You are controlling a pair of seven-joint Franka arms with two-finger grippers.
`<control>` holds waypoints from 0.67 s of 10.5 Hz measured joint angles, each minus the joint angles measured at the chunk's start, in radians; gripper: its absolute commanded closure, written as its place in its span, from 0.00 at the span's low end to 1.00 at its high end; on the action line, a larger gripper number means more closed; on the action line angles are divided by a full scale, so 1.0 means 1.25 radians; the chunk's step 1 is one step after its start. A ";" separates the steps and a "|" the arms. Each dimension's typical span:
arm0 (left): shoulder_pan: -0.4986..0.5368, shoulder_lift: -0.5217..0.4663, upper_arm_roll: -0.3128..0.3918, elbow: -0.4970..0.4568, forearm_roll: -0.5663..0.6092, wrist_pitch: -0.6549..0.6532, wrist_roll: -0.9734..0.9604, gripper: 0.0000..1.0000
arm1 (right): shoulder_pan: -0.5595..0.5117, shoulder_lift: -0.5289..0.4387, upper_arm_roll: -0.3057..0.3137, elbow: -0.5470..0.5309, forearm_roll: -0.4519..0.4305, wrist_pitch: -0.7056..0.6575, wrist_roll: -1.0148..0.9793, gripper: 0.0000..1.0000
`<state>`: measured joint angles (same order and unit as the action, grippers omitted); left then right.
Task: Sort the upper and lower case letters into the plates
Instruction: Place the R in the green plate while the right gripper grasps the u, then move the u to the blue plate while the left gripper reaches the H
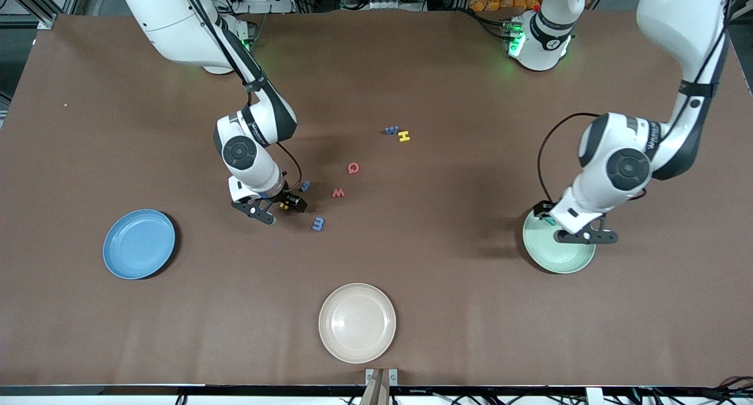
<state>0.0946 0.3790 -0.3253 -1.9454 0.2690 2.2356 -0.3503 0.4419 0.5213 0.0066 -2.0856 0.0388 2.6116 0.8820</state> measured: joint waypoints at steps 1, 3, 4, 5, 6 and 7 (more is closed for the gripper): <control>-0.014 -0.009 -0.031 0.000 0.000 -0.019 -0.065 0.00 | 0.000 0.003 0.000 0.000 0.000 0.003 -0.002 0.00; -0.032 -0.013 -0.101 0.000 -0.001 -0.040 -0.208 0.00 | 0.000 0.006 -0.001 0.000 0.000 0.003 -0.006 0.00; -0.043 -0.013 -0.136 -0.001 -0.001 -0.046 -0.285 0.00 | 0.000 0.006 -0.001 0.000 0.000 0.003 -0.006 0.15; -0.057 -0.013 -0.166 -0.003 -0.001 -0.048 -0.361 0.00 | 0.000 0.006 -0.001 0.001 0.000 0.004 -0.006 0.91; -0.071 -0.013 -0.194 -0.006 -0.001 -0.050 -0.427 0.00 | 0.000 0.006 -0.002 0.001 0.000 0.004 -0.006 1.00; -0.081 -0.012 -0.221 -0.011 -0.003 -0.051 -0.481 0.00 | 0.000 0.004 -0.001 0.004 0.000 0.004 -0.007 1.00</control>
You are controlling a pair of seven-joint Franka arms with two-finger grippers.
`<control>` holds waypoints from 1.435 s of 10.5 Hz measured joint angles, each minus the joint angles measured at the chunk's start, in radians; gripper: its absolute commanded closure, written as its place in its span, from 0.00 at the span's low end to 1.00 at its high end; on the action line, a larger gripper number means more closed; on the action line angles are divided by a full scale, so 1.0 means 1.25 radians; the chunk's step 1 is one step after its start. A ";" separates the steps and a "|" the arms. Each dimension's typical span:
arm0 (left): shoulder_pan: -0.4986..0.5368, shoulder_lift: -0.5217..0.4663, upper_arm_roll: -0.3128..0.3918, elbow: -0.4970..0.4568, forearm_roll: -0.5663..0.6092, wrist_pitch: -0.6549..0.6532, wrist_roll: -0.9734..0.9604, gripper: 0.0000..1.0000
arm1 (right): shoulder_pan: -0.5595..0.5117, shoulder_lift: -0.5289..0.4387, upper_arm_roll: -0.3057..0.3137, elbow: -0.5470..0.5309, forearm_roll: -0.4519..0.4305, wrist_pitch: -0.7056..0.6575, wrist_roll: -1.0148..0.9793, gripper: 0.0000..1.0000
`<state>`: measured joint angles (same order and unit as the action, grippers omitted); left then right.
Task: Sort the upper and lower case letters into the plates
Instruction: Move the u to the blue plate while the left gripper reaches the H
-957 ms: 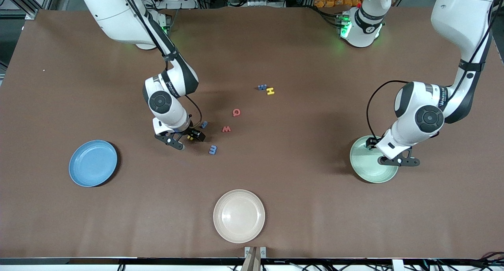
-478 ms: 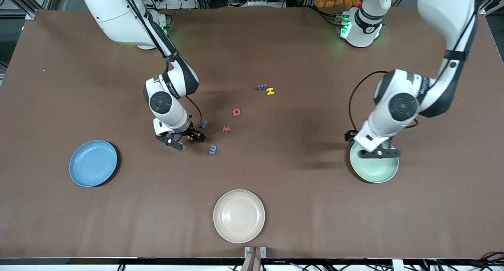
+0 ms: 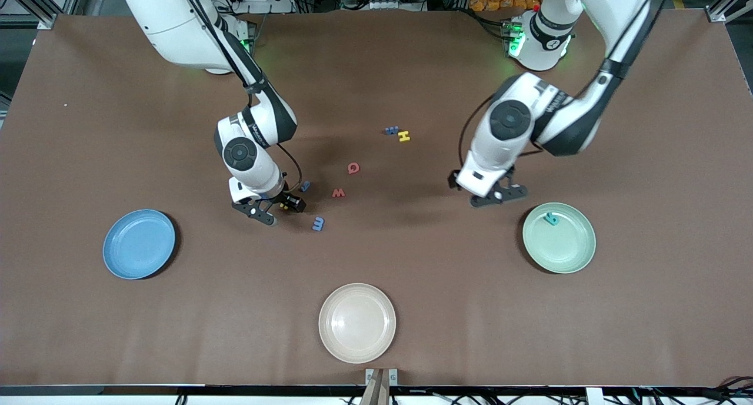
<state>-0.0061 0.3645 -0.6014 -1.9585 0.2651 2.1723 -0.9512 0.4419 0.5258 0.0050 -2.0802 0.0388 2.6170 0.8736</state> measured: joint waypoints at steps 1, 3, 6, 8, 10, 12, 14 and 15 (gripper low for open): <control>-0.006 0.006 -0.033 -0.008 -0.002 -0.001 -0.053 0.00 | 0.000 -0.001 0.001 0.004 0.000 0.000 0.000 1.00; -0.024 0.026 -0.071 -0.019 -0.004 0.002 -0.119 0.00 | 0.001 -0.005 0.001 0.008 0.000 -0.001 0.000 1.00; -0.088 0.056 -0.079 -0.024 -0.009 0.053 -0.197 0.00 | 0.000 -0.005 0.001 0.007 0.000 -0.001 -0.007 1.00; -0.169 0.081 -0.051 -0.028 -0.009 0.097 -0.257 0.00 | -0.003 -0.006 -0.003 0.008 0.000 -0.001 -0.021 1.00; -0.226 0.111 -0.012 -0.029 -0.009 0.135 -0.279 0.00 | -0.020 -0.017 -0.010 0.018 0.000 -0.038 -0.030 1.00; -0.263 0.141 0.021 -0.030 -0.009 0.152 -0.279 0.00 | -0.051 -0.034 -0.013 0.075 0.000 -0.125 -0.030 1.00; -0.288 0.164 0.039 -0.030 -0.009 0.162 -0.280 0.00 | -0.096 -0.050 -0.014 0.141 0.000 -0.202 -0.064 1.00; -0.297 0.172 0.045 -0.030 -0.009 0.171 -0.286 0.00 | -0.124 -0.059 -0.015 0.166 0.000 -0.243 -0.095 1.00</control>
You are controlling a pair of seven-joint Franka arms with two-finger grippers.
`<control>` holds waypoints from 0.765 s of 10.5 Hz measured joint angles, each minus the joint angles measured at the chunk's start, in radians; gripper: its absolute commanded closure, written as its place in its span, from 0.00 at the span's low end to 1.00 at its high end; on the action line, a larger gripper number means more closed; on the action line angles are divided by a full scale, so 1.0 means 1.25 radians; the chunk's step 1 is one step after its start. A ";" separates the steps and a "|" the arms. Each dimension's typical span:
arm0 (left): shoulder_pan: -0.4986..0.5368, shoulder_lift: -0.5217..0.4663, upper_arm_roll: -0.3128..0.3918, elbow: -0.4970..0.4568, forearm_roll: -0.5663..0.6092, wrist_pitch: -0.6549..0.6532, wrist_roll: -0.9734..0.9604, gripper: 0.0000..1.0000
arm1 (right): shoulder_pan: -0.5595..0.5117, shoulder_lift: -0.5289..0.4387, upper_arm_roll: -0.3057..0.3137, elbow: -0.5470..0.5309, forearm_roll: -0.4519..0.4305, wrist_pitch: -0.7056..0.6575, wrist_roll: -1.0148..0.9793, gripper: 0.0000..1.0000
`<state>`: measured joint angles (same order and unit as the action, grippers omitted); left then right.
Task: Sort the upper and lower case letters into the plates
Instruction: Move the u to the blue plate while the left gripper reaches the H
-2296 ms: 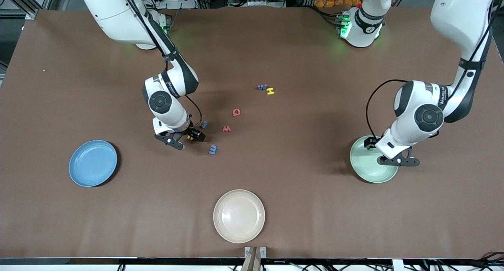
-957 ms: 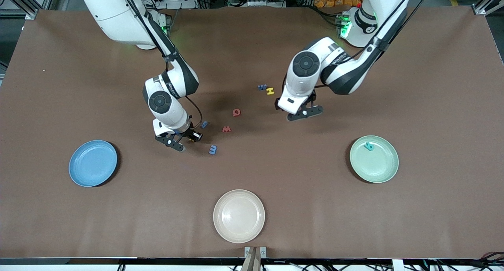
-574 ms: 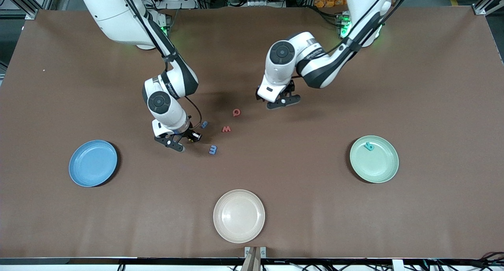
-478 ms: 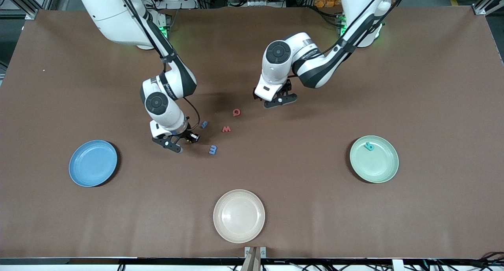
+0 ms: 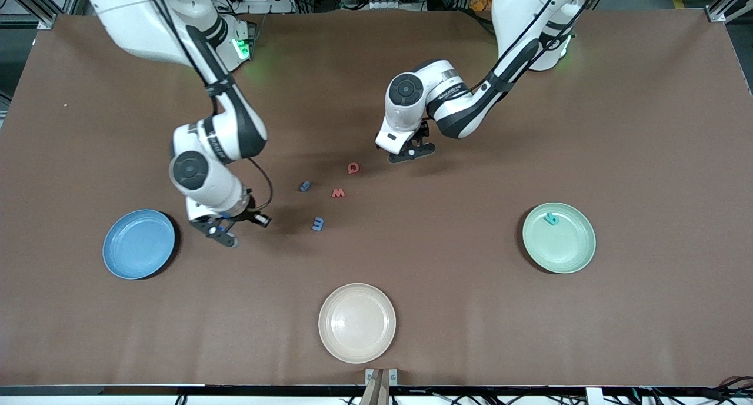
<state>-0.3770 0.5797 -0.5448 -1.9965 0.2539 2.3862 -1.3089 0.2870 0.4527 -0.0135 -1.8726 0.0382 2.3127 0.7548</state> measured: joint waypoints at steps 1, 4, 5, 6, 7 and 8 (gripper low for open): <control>-0.007 0.008 0.002 -0.002 0.003 0.007 -0.016 0.00 | -0.032 -0.005 -0.001 0.013 0.000 -0.025 -0.027 1.00; -0.018 0.022 0.004 -0.041 0.075 0.038 -0.097 0.00 | -0.146 -0.001 -0.005 0.017 -0.004 -0.035 -0.157 1.00; -0.018 0.022 0.004 -0.060 0.098 0.048 -0.123 0.00 | -0.192 -0.001 -0.006 0.025 -0.004 -0.050 -0.231 1.00; -0.019 0.022 0.003 -0.069 0.111 0.059 -0.138 0.00 | -0.231 -0.001 -0.006 0.037 -0.005 -0.075 -0.295 1.00; -0.019 0.021 0.002 -0.071 0.114 0.061 -0.148 0.00 | -0.257 -0.001 -0.006 0.047 -0.009 -0.089 -0.347 1.00; -0.019 0.021 -0.001 -0.071 0.115 0.061 -0.154 0.02 | -0.279 -0.001 -0.006 0.051 -0.017 -0.092 -0.395 1.00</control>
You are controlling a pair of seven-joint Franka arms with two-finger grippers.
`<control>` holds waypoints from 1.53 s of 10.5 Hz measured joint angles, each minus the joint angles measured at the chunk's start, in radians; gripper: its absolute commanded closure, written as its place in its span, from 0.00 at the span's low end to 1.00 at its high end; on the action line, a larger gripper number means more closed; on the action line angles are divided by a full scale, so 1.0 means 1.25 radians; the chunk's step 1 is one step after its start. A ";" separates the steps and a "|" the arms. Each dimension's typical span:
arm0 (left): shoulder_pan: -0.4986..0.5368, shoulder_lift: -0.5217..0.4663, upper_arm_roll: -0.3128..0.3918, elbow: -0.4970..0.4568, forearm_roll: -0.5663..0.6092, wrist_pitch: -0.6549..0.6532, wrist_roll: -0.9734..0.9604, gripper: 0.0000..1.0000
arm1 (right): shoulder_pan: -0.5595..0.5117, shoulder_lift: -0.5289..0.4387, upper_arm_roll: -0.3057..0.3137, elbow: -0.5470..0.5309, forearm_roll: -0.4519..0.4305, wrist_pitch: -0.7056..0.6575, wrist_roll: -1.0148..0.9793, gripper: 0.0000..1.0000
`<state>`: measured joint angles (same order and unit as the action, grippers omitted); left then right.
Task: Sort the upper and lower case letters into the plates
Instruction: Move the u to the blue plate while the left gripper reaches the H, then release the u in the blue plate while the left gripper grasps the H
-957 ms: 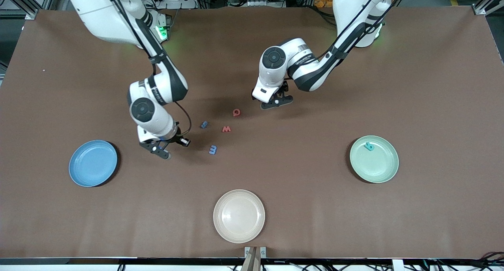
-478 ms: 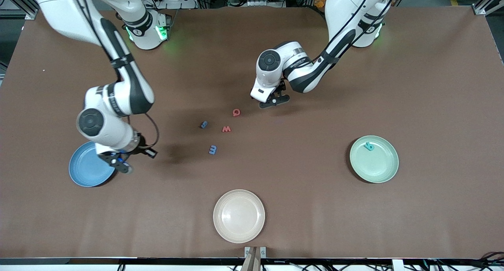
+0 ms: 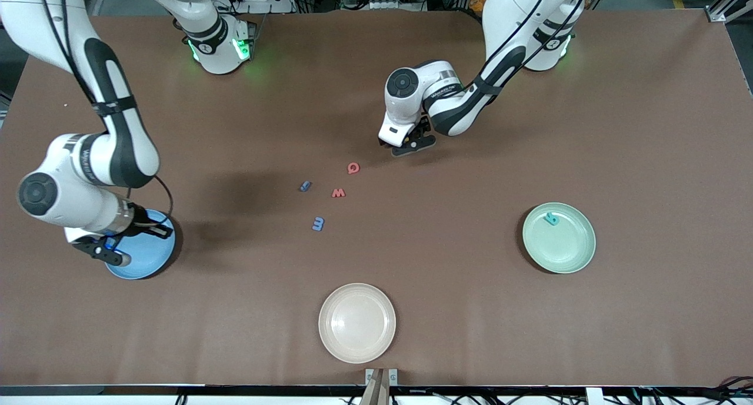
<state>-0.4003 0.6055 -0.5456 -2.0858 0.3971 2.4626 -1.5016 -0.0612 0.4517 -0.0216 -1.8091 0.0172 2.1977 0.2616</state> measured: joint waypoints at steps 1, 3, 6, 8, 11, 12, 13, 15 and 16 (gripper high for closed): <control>0.000 0.000 -0.006 -0.001 0.000 0.002 -0.006 0.05 | -0.025 0.005 0.000 0.006 -0.003 -0.001 -0.042 1.00; -0.001 -0.001 -0.020 -0.004 0.028 0.016 -0.033 0.06 | -0.074 0.034 0.000 0.022 -0.012 0.000 -0.107 1.00; 0.013 -0.008 -0.053 -0.009 0.172 0.022 -0.164 0.09 | -0.091 0.068 0.001 0.051 -0.015 -0.001 -0.136 0.00; 0.038 -0.029 -0.069 -0.024 0.190 0.022 -0.173 0.11 | -0.093 0.070 0.001 0.052 -0.015 -0.003 -0.136 0.00; 0.058 -0.040 -0.074 -0.053 0.191 0.047 -0.173 0.15 | -0.089 0.070 0.009 0.057 -0.015 -0.008 -0.131 0.00; 0.060 -0.040 -0.074 -0.063 0.191 0.059 -0.173 0.19 | -0.084 0.070 0.013 0.058 -0.015 -0.014 -0.119 0.00; 0.061 -0.040 -0.074 -0.069 0.191 0.065 -0.173 0.27 | -0.078 0.070 0.017 0.059 -0.014 -0.024 -0.106 0.00; 0.061 -0.040 -0.074 -0.073 0.191 0.072 -0.173 0.33 | -0.057 0.070 0.020 0.061 -0.014 -0.033 -0.072 0.00; 0.061 -0.040 -0.074 -0.076 0.192 0.073 -0.173 0.33 | -0.048 0.070 0.020 0.061 -0.014 -0.035 -0.057 0.00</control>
<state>-0.3245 0.5557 -0.6386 -2.1803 0.6365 2.5540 -1.7178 -0.1211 0.5393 0.0031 -1.7325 -0.0008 2.1545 0.1898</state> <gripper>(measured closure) 0.308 0.000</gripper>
